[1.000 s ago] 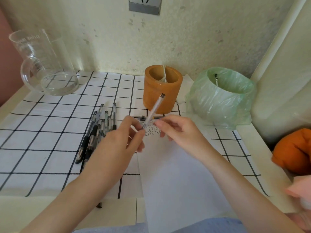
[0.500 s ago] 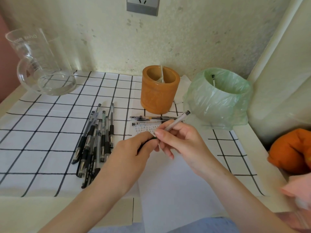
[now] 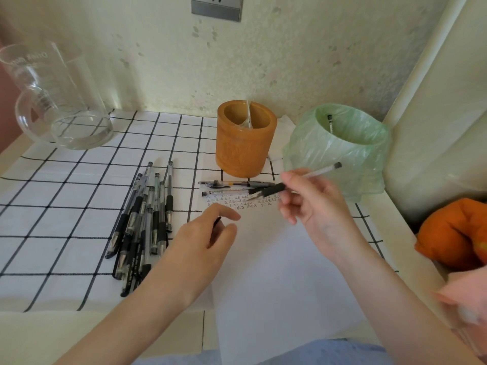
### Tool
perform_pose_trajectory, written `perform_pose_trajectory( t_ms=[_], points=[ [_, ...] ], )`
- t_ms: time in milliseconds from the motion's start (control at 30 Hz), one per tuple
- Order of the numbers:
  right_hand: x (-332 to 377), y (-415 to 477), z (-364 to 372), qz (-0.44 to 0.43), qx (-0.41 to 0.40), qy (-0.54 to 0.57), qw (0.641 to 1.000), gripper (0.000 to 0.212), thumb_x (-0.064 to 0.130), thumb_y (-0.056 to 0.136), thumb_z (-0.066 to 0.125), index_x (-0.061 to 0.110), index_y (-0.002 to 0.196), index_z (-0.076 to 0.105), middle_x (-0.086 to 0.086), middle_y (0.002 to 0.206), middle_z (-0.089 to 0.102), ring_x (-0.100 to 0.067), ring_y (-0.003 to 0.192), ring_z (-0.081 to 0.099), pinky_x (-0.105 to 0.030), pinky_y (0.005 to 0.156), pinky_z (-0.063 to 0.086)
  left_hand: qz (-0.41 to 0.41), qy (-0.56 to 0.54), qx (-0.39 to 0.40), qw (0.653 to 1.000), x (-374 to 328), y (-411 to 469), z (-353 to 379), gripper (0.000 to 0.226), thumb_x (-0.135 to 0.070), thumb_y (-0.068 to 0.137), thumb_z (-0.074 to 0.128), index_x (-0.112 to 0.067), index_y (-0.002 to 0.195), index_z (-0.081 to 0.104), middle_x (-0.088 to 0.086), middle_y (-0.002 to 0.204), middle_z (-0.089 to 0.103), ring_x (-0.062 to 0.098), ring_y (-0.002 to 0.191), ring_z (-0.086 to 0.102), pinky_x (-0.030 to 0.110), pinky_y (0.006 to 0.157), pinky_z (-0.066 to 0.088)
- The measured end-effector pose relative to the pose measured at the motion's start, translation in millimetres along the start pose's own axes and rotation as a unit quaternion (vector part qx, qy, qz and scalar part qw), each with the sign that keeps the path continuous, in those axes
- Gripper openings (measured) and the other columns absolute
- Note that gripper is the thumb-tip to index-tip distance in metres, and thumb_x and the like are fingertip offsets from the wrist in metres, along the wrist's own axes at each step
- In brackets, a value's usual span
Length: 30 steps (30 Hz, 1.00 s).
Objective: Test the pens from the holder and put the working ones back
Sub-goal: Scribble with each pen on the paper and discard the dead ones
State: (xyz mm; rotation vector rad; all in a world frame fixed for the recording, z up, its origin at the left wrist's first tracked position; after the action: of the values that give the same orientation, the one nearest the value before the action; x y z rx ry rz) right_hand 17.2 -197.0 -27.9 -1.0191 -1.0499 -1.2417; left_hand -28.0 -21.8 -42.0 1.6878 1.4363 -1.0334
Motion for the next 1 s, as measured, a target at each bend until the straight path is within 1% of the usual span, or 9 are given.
perform_pose_trajectory(
  t_ms=[133,233,300,400,467,567,667,867,1000],
  points=[
    [-3,11,-20,0.011,-0.070,-0.015,0.997,0.016,0.008,0.086,0.062,0.012,0.077,0.049,0.001,0.053,0.051,-0.017,0.051,0.056,-0.024,0.041,0.034,-0.021,0.041,0.049,0.998,13,-1,9,0.025,-0.023,0.099,0.029,-0.037,0.100,0.049,0.000,0.062,0.046,0.013,0.056,0.044,0.030,0.056,0.039],
    [-12,18,-24,0.016,-0.096,-0.034,0.995,0.020,0.004,0.086,0.061,0.012,0.075,0.047,0.004,0.048,0.046,-0.018,0.046,0.054,-0.025,0.041,0.034,0.015,0.145,0.055,0.988,12,-3,13,0.018,-0.025,0.099,0.030,-0.034,0.106,0.044,-0.004,0.057,0.042,0.010,0.046,0.035,0.020,0.047,0.030],
    [-17,24,-25,0.019,-0.108,-0.066,0.992,0.008,0.007,0.090,0.054,0.010,0.083,0.054,0.000,0.047,0.049,-0.022,0.047,0.059,-0.025,0.041,0.035,0.039,0.215,0.059,0.974,11,-3,13,0.016,-0.031,0.097,0.035,-0.034,0.112,0.040,-0.005,0.058,0.040,0.010,0.048,0.037,0.021,0.048,0.033],
    [-24,31,-27,0.012,-0.098,-0.131,0.987,0.017,0.015,0.093,0.051,0.006,0.088,0.065,-0.006,0.055,0.063,-0.020,0.054,0.064,-0.022,0.038,0.033,0.047,0.285,0.107,0.951,15,-3,12,0.044,-0.050,0.089,0.044,-0.044,0.128,0.026,-0.008,0.066,0.038,0.006,0.057,0.040,0.017,0.055,0.034],
    [-30,34,-28,-0.002,-0.112,-0.167,0.980,0.025,0.023,0.089,0.062,0.000,0.080,0.064,-0.007,0.053,0.059,-0.014,0.044,0.055,-0.018,0.038,0.030,0.041,0.317,0.133,0.938,18,-4,12,0.062,-0.059,0.084,0.047,-0.050,0.136,0.013,-0.014,0.078,0.040,0.005,0.071,0.043,0.018,0.067,0.039],
    [-36,37,-31,-0.043,-0.161,-0.207,0.964,0.034,0.027,0.079,0.074,0.004,0.065,0.054,-0.004,0.047,0.047,-0.009,0.039,0.038,-0.017,0.042,0.030,0.040,0.323,0.145,0.934,20,-4,13,0.070,-0.064,0.080,0.048,-0.052,0.138,0.012,-0.018,0.095,0.042,0.006,0.090,0.049,0.023,0.082,0.044],
    [-40,39,-34,-0.085,-0.192,-0.226,0.951,0.040,0.025,0.079,0.075,0.011,0.052,0.048,0.009,0.040,0.042,-0.005,0.041,0.034,-0.017,0.045,0.029,0.040,0.319,0.146,0.936,21,-3,13,0.069,-0.063,0.081,0.049,-0.050,0.139,0.014,-0.017,0.096,0.043,0.007,0.094,0.051,0.025,0.084,0.045],
    [-46,41,-39,-0.109,-0.217,-0.239,0.940,0.043,0.007,0.084,0.063,0.014,0.050,0.039,0.011,0.037,0.034,-0.004,0.041,0.030,-0.015,0.043,0.026,0.047,0.320,0.138,0.936,23,-3,14,0.069,-0.064,0.081,0.048,-0.050,0.139,0.013,-0.017,0.101,0.045,0.007,0.098,0.052,0.027,0.085,0.047],
    [-48,43,-40,-0.115,-0.214,-0.253,0.937,0.039,0.006,0.083,0.062,0.011,0.052,0.040,0.009,0.043,0.032,-0.004,0.044,0.027,-0.017,0.044,0.025,0.049,0.319,0.137,0.936,24,-3,14,0.069,-0.063,0.081,0.048,-0.050,0.139,0.013,-0.017,0.098,0.044,0.006,0.096,0.052,0.026,0.084,0.047]
  ],
)
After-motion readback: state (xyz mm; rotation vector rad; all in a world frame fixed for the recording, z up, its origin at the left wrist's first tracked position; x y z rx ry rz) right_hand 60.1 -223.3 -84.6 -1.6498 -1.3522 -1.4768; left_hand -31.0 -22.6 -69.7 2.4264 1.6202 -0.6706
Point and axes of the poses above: each hand's wrist, its own y-axis towards the middle knuckle, its own z-axis out of the palm, x = y × z, the point moved 4 cm from there along y, towards the middle knuckle
